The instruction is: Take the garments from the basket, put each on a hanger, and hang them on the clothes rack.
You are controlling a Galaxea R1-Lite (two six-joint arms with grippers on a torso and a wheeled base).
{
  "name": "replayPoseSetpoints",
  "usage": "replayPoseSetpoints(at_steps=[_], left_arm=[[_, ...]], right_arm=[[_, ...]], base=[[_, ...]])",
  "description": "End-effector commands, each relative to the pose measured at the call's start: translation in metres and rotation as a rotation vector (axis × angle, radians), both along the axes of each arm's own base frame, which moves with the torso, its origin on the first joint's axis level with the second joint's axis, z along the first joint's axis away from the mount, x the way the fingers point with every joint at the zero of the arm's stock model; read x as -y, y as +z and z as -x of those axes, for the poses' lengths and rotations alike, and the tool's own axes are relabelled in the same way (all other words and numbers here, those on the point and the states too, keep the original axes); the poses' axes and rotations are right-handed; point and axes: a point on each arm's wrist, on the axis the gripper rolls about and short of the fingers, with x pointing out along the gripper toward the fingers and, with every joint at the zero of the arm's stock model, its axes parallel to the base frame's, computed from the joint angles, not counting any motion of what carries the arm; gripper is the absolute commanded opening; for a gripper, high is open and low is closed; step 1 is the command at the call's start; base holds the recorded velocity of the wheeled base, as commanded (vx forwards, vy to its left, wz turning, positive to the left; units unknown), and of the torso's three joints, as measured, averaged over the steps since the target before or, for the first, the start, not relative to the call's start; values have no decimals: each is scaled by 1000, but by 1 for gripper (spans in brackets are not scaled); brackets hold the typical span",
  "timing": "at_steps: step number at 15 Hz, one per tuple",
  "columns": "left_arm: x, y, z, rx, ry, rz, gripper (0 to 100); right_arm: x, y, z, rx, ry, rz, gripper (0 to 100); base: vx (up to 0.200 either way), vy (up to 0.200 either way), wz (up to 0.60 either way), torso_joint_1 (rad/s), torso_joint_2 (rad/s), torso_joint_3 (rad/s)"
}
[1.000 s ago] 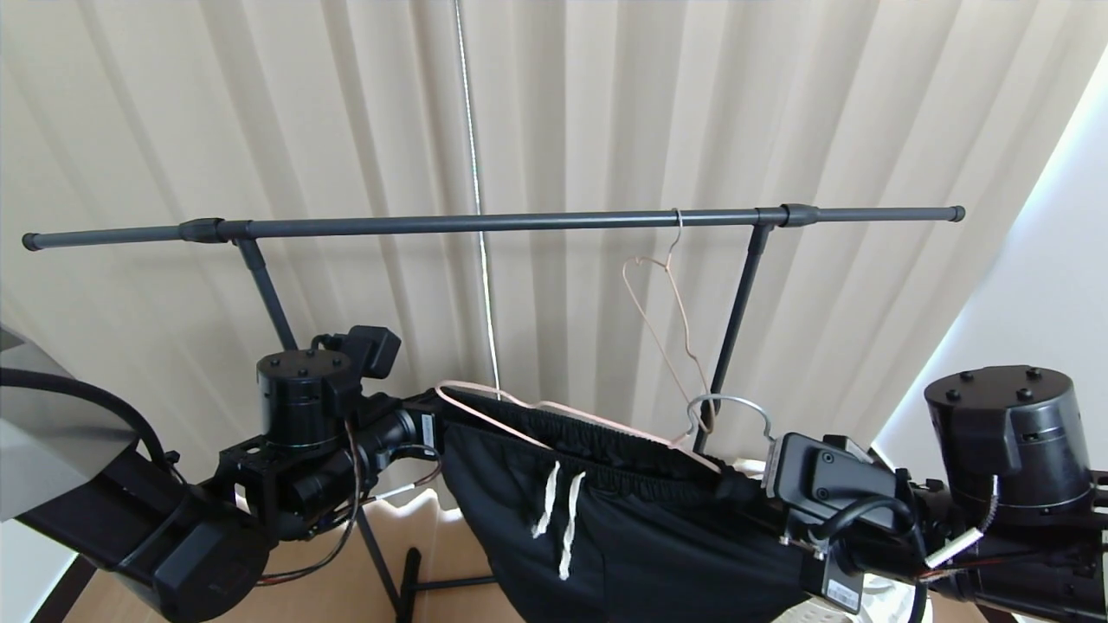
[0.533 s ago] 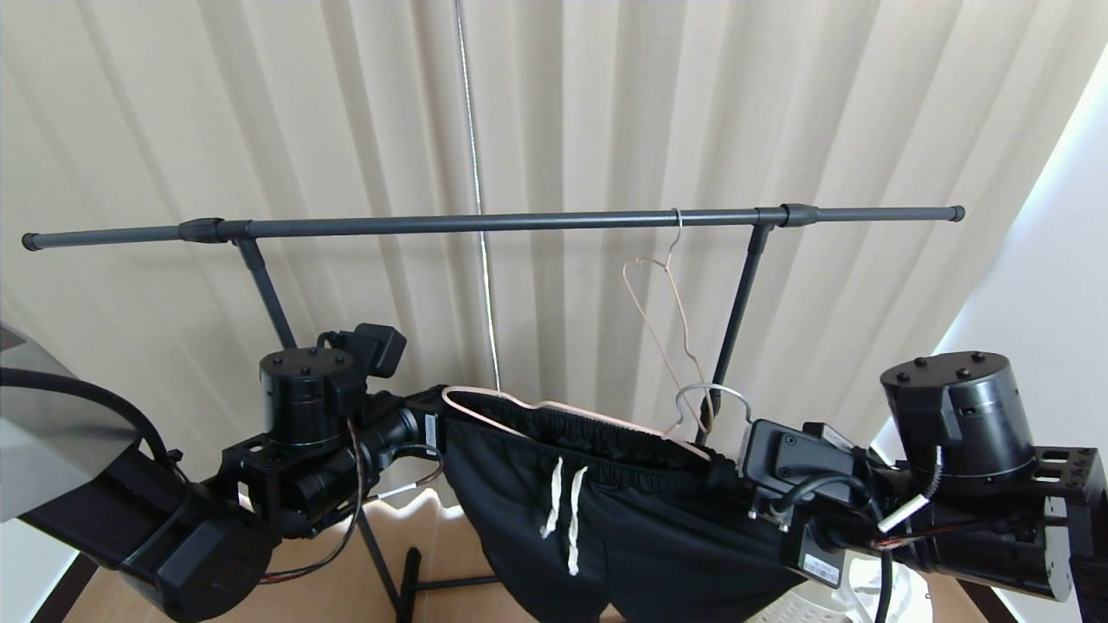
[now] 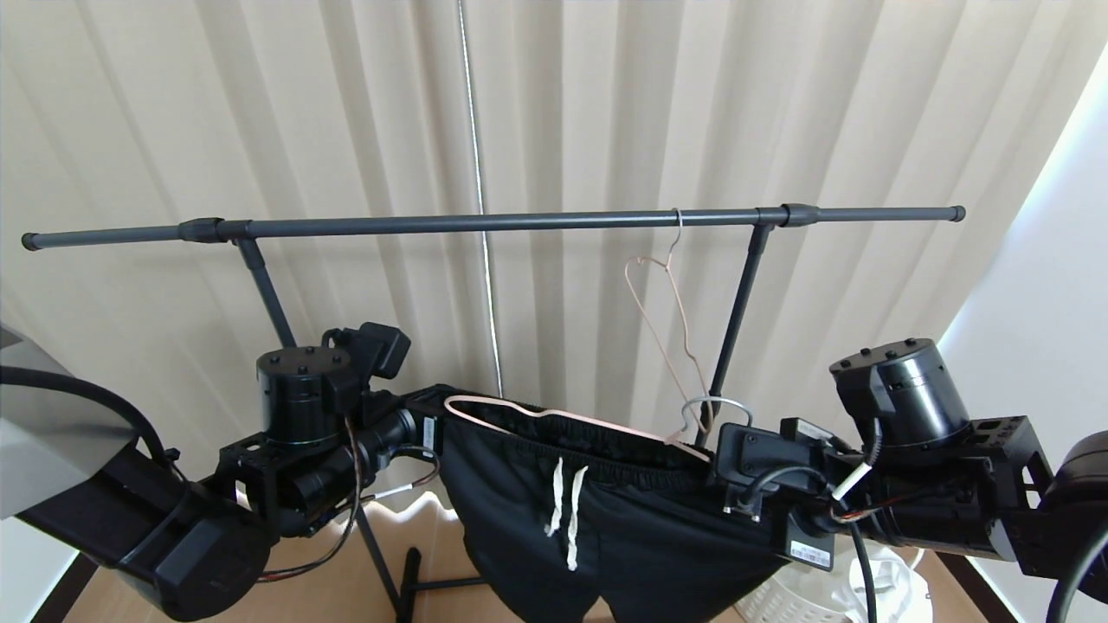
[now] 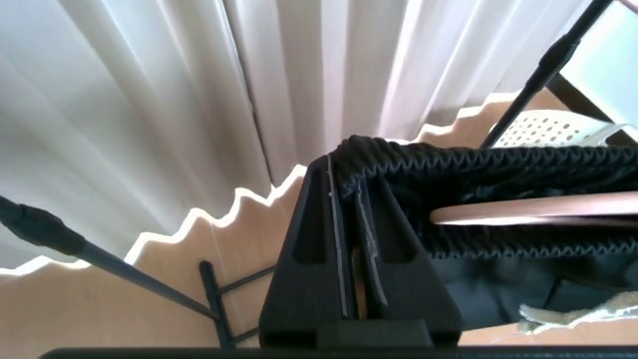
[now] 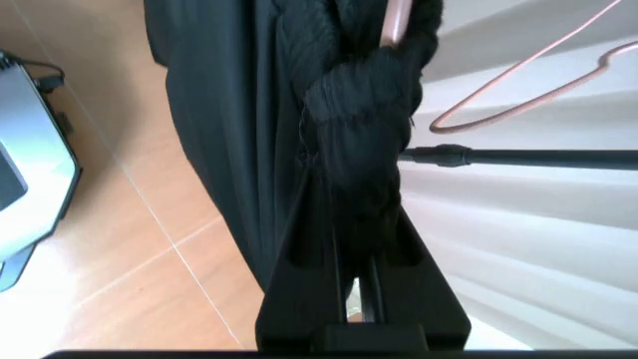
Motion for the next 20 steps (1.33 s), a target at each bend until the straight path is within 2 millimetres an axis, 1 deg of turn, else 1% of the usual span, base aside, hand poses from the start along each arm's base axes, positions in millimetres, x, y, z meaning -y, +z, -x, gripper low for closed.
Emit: replayPoseSetpoints(at_steps=[1,3,5,8,10,13,15,18,20], left_arm=[[0,1,0,6,-3,-6,0],[-1,4,1,22,-12,-36,0],[-2,7,3,16,-12,-40,0],[-3,14,5,8,-11,-43,0],[-4,22,3,-14,-8,-57,0],[-4,41,0,-62,-14,-115,0],[-3,54,1,-103,-10,-138,0],[-3,60,3,-149,-20,-172,0],[-3,61,3,-143,-28,-193,0]], right_arm=[[0,-6,-7,-17,3,29,0],[0,-10,-11,-28,0,39,0],[0,-10,-12,-21,-6,51,0],[0,-16,-16,-37,-12,64,0],[0,-22,-17,-51,-21,83,0],[-2,-24,-22,-53,-25,90,0],[-5,-25,-27,-54,-26,91,0],[-6,-27,-32,-53,-29,93,0],[-8,-29,-36,-57,-25,99,0]], base=[[0,0,0,0,0,0],[0,0,0,0,0,0],[0,0,0,0,0,0],[0,0,0,0,0,0],[0,0,0,0,0,0],[0,0,0,0,0,0],[0,0,0,0,0,0],[0,0,0,0,0,0],[0,0,0,0,0,0]])
